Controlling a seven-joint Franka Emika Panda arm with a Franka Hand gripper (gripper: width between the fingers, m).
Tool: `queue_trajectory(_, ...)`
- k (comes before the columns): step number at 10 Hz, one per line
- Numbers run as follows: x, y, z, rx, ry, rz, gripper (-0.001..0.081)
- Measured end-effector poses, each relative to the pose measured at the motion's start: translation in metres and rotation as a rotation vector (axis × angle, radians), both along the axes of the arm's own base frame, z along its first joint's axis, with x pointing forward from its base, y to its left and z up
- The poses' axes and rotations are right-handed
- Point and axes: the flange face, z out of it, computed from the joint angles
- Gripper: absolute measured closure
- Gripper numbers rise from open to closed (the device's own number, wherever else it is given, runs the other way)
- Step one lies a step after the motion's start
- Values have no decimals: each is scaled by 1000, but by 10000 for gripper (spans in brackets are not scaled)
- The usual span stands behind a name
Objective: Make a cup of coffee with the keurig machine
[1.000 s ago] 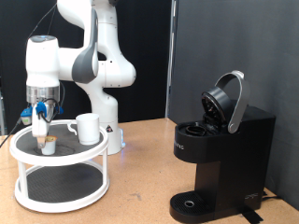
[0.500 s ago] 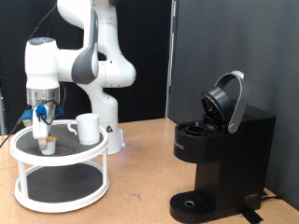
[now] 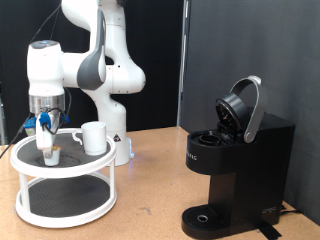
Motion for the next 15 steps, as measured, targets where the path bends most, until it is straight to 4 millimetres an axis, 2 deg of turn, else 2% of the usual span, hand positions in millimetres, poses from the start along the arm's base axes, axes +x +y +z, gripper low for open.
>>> queue_trajectory(2, 0, 0, 2, 14, 23, 0, 418)
queue_trajectory(3, -1, -1, 9, 37, 43, -5, 418)
queue_trajectory(7, -3, -11, 61, 52, 47, 10, 418)
queue_trajectory(9, -3, -9, 58, 77, 45, -4, 418)
queue_trajectory(11, 3, 6, 60, 189, 21, -44, 418)
queue_trajectory(15, 32, 59, 80, 413, -70, -118, 418)
